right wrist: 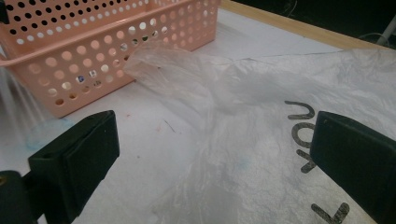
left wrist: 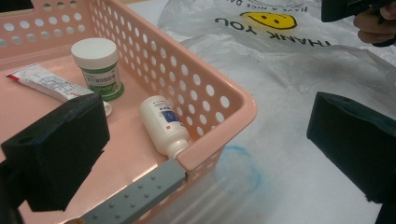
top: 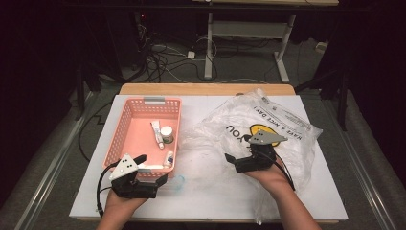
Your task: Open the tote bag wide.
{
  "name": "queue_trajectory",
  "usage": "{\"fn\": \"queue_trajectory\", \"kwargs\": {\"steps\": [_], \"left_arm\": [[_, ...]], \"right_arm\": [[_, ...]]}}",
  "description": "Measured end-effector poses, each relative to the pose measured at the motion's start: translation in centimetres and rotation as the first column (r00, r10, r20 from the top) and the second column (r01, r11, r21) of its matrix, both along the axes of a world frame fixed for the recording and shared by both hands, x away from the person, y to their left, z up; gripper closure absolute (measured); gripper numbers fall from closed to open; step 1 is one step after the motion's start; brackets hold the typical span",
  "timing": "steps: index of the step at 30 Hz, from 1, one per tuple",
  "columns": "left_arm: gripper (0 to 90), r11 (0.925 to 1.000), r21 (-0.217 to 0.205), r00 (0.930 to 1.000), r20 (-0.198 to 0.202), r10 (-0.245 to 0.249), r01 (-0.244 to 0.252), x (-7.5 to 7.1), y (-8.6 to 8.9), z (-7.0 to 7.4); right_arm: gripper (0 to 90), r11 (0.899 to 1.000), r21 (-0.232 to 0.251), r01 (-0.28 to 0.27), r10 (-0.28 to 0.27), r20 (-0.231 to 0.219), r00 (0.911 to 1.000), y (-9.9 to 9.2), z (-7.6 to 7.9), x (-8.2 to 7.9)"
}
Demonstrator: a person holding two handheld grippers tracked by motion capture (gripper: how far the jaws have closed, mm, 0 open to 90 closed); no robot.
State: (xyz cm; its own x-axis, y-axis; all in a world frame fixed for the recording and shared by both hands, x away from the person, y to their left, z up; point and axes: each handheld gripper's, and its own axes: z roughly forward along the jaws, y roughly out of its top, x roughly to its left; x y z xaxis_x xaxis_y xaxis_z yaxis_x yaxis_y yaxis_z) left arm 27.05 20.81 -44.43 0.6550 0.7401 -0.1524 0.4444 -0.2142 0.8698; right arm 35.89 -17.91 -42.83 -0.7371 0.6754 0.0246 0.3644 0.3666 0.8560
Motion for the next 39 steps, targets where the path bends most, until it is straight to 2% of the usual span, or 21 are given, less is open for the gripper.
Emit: {"fn": "queue_trajectory", "kwargs": {"steps": [6, 13, 24, 32, 35, 39], "left_arm": [[0.0, 1.0000, 0.000, 1.0000, 0.007, -0.003, 0.003, -0.2, -0.1, 0.1], [0.0, 1.0000, 0.002, 1.0000, 0.000, -0.005, 0.005, 0.0, -0.1, 0.0], [0.0, 1.0000, -0.005, 1.0000, -0.002, -0.008, 0.008, -0.1, -0.2, 0.0], [0.0, 0.9999, -0.005, 1.0000, -0.003, -0.009, 0.009, -0.1, -0.1, 0.0], [0.0, 0.9999, -0.006, 0.9999, -0.003, -0.010, 0.010, -0.1, -0.1, 0.0], [0.0, 0.9999, -0.007, 0.9999, -0.003, -0.012, 0.012, -0.1, -0.1, 0.0]], "right_arm": [[13.1, 1.000, -0.002, -0.014, 0.014, -0.021, 0.9997, -0.4, -0.1, -0.1], [26.5, 1.000, -0.013, -0.026, 0.025, -0.069, 0.9973, -1.2, -0.7, 0.2], [38.1, 0.996, -0.078, -0.048, 0.039, -0.124, 0.9915, -2.2, -2.0, -0.2], [40.4, 0.983, -0.164, -0.080, 0.053, -0.165, 0.9849, -1.4, -3.1, -0.2], [39.9, 0.975, -0.201, -0.097, 0.060, -0.180, 0.9818, -1.2, -3.5, -0.1], [45.4, 0.965, -0.242, -0.105, 0.060, -0.187, 0.9806, -1.1, -4.0, 0.0]]}}
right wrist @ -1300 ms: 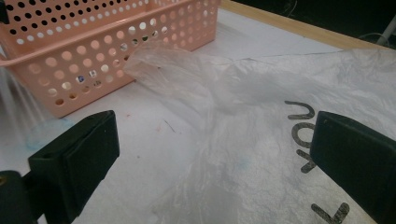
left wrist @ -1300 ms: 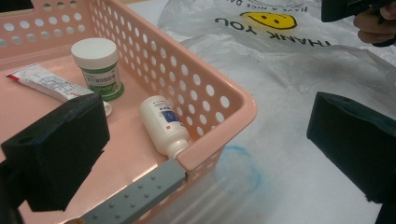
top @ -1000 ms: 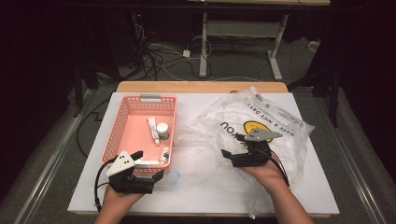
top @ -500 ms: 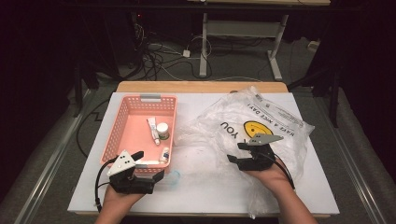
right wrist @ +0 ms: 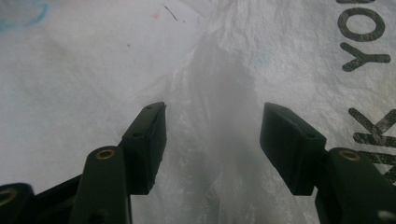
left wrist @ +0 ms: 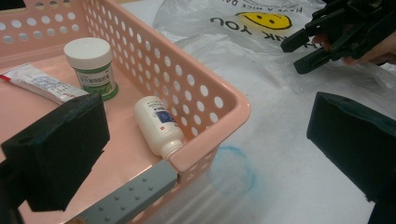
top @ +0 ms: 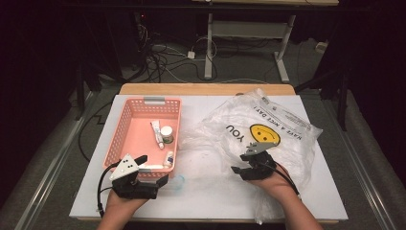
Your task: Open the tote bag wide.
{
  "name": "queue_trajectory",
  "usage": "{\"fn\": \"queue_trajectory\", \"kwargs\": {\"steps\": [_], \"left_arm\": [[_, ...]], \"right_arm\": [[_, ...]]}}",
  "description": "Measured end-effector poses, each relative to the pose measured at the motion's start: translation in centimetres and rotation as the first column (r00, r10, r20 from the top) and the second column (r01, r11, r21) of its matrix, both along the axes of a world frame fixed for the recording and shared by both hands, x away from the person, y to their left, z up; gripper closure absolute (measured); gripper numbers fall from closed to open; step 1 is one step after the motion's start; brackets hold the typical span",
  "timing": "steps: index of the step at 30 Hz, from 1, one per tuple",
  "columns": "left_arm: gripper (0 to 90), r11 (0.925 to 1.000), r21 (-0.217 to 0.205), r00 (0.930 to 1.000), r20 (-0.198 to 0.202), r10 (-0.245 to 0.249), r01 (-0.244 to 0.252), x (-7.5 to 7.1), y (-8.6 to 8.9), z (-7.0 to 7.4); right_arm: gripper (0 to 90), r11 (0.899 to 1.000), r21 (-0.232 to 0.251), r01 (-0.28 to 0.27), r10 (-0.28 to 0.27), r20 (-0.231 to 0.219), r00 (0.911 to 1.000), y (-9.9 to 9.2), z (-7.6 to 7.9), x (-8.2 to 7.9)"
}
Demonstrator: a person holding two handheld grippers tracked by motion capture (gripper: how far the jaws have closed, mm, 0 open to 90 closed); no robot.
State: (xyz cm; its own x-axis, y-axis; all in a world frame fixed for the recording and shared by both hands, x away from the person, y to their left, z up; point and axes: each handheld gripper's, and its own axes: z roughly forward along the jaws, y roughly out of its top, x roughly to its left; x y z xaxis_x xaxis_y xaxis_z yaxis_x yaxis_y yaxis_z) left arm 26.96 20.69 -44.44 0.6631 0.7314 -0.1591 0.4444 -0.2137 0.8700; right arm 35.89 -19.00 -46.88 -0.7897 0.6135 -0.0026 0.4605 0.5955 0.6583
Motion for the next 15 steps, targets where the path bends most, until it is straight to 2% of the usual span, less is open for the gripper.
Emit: {"fn": "queue_trajectory", "kwargs": {"steps": [7, 11, 15], "left_arm": [[0.0, 1.0000, -0.004, 1.0000, -0.001, -0.007, 0.007, 0.06, -0.05, -0.02], [0.0, 0.9998, -0.016, 0.9999, -0.005, -0.010, 0.010, -0.01, -0.05, -0.05], [0.0, 0.9997, -0.019, 0.9999, -0.004, -0.016, 0.016, -0.04, -0.01, -0.01]], "right_arm": [[57.1, 1.000, -0.016, -0.001, 0.000, -0.019, 0.9998, -0.25, -0.60, 0.30], [67.3, 1.000, -0.007, 0.003, -0.004, -0.021, 0.9998, -0.34, -0.53, 0.37], [73.2, 1.000, -0.006, 0.003, -0.003, -0.024, 0.9997, -0.42, -0.58, 0.52]]}}
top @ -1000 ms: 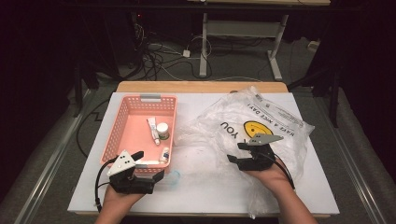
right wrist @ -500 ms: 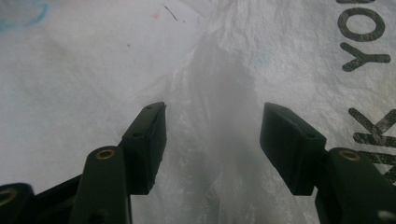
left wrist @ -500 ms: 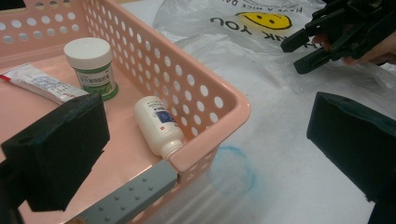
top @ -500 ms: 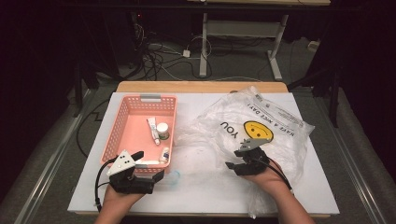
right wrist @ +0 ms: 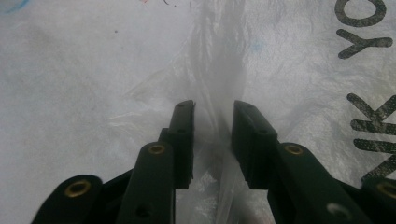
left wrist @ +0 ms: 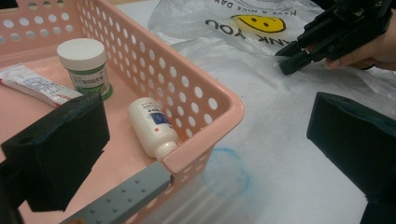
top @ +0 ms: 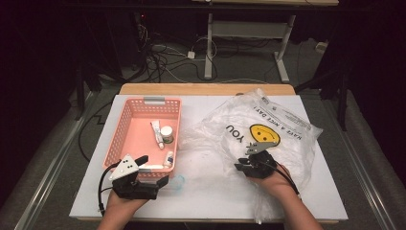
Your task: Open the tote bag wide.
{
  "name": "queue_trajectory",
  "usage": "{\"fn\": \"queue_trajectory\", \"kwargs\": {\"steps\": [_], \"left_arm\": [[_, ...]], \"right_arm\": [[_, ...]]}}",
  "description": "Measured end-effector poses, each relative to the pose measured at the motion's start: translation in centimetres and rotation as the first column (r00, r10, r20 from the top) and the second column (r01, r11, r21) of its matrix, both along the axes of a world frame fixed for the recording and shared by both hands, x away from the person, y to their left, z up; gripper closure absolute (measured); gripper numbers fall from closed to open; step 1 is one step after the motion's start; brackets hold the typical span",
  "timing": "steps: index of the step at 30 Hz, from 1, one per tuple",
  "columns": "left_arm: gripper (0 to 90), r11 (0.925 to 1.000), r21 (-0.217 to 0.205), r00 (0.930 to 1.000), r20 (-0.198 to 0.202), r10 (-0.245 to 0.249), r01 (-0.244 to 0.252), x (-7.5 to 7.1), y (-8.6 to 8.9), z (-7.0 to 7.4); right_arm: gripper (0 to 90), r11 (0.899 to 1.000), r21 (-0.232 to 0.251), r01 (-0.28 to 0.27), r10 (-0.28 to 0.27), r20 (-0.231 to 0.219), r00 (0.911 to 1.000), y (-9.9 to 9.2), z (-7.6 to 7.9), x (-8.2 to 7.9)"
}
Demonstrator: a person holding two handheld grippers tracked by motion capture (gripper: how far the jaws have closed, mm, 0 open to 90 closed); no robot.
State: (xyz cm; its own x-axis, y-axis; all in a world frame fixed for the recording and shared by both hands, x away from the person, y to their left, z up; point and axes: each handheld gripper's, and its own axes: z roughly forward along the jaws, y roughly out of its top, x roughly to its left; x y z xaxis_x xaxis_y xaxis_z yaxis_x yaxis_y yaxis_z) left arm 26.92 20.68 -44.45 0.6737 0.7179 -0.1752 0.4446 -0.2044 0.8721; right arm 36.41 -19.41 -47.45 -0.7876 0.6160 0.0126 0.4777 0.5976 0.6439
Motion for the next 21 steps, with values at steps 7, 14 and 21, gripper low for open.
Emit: {"fn": "queue_trajectory", "kwargs": {"steps": [7, 14, 21], "left_arm": [[0.0, 1.0000, -0.007, 1.0000, 0.002, 0.002, -0.002, 0.13, 0.22, 0.08], [0.0, 1.0000, -0.001, 1.0000, 0.003, 0.003, -0.003, 0.15, 0.19, 0.12], [0.0, 1.0000, 0.006, 0.9999, 0.010, -0.001, 0.001, -0.02, -0.28, 0.31]], "right_arm": [[82.4, 1.000, -0.005, 0.007, -0.007, 0.012, 0.9999, -0.06, -0.03, -0.03], [86.5, 1.000, 0.024, 0.007, -0.008, 0.032, 0.9995, -0.30, 0.21, -0.15], [87.1, 0.999, 0.045, 0.004, -0.006, 0.049, 0.9988, -0.62, 0.50, -0.42]]}}
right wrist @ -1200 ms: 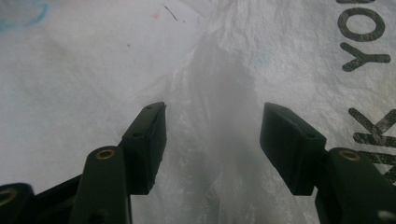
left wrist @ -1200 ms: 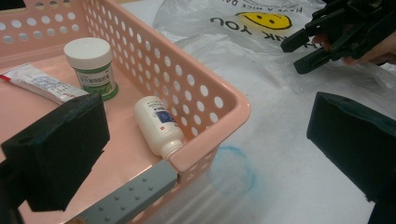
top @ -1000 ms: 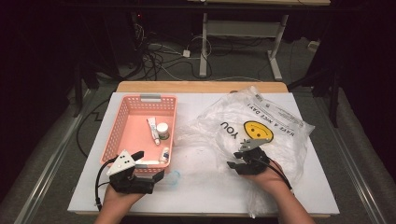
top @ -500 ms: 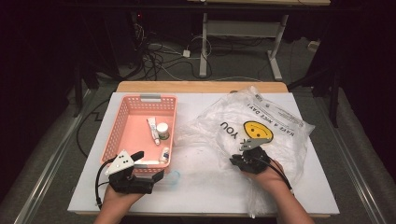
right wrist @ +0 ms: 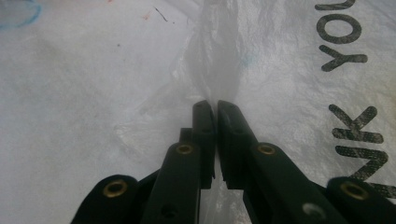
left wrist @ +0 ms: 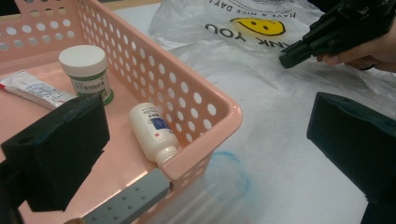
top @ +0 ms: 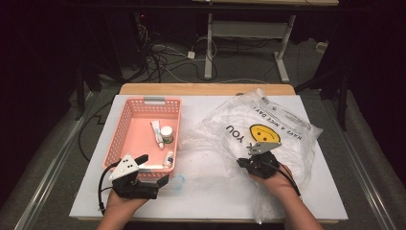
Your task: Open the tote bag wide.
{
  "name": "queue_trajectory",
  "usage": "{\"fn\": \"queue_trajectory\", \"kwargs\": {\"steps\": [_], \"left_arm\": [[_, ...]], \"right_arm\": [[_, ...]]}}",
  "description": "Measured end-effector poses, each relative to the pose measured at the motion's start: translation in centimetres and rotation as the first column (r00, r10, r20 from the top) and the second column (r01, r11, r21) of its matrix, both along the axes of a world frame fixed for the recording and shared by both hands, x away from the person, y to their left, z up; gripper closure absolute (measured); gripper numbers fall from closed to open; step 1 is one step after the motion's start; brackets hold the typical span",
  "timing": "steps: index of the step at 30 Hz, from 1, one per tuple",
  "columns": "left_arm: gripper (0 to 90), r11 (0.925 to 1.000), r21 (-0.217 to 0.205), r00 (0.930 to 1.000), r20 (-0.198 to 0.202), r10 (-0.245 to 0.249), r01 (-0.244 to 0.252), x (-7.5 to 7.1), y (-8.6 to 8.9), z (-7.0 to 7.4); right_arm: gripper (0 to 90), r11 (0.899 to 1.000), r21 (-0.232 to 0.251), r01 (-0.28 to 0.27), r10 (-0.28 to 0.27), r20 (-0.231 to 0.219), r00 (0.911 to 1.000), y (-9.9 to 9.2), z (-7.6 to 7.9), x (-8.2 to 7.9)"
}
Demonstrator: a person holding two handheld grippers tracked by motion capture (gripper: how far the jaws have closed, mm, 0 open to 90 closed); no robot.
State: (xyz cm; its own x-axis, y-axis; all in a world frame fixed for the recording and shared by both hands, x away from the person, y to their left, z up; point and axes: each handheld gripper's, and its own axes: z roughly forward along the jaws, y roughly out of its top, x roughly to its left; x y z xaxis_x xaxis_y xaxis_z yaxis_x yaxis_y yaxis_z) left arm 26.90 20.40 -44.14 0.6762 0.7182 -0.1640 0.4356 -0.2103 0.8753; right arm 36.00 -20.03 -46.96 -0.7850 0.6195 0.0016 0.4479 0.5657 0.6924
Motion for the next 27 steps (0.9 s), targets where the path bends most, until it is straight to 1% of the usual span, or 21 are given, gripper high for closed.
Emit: {"fn": "queue_trajectory", "kwargs": {"steps": [6, 7, 9, 11, 15, 17, 21, 27], "left_arm": [[0.0, 0.9999, 0.011, 1.0000, -0.002, -0.008, 0.008, 0.1, -0.3, -0.1], [0.0, 0.9999, 0.012, 1.0000, -0.002, -0.008, 0.008, 0.1, -0.3, -0.1], [0.0, 0.9999, 0.009, 1.0000, -0.002, -0.008, 0.008, 0.0, -0.4, -0.1], [0.0, 0.9999, 0.004, 0.9999, -0.005, -0.012, 0.012, 0.1, -0.4, -0.1], [0.0, 0.9998, -0.006, 0.9998, -0.004, -0.019, 0.019, 0.2, -0.3, -0.2], [0.0, 0.9998, -0.010, 0.9998, -0.004, -0.017, 0.017, 0.3, -0.1, -0.2], [0.0, 0.9999, -0.011, 1.0000, -0.003, -0.004, 0.004, 0.2, 0.3, 0.0], [0.0, 0.9998, -0.008, 0.9998, 0.012, 0.016, -0.016, 0.1, 0.4, 0.4]], "right_arm": [[86.3, 0.999, 0.040, 0.012, -0.012, -0.003, 0.9999, -0.5, 0.3, 0.1], [86.4, 0.999, 0.042, 0.014, -0.014, -0.003, 0.9999, -0.6, 0.4, 0.1], [89.8, 0.999, 0.038, 0.018, -0.018, 0.000, 0.9998, -0.7, 0.4, 0.1], [90.0, 0.999, 0.035, 0.024, -0.025, 0.004, 0.9997, -0.7, 0.4, 0.1], [90.0, 0.999, 0.031, 0.013, -0.014, 0.007, 0.9999, -0.6, 0.4, 0.2], [90.0, 0.999, 0.043, 0.009, -0.010, 0.011, 0.9999, -0.6, 0.4, 0.2], [90.0, 0.998, 0.070, 0.012, -0.015, 0.033, 0.9993, -0.7, 0.8, -0.1], [90.0, 0.993, 0.114, 0.025, -0.034, 0.076, 0.9965, -1.1, 1.6, -0.5]]}}
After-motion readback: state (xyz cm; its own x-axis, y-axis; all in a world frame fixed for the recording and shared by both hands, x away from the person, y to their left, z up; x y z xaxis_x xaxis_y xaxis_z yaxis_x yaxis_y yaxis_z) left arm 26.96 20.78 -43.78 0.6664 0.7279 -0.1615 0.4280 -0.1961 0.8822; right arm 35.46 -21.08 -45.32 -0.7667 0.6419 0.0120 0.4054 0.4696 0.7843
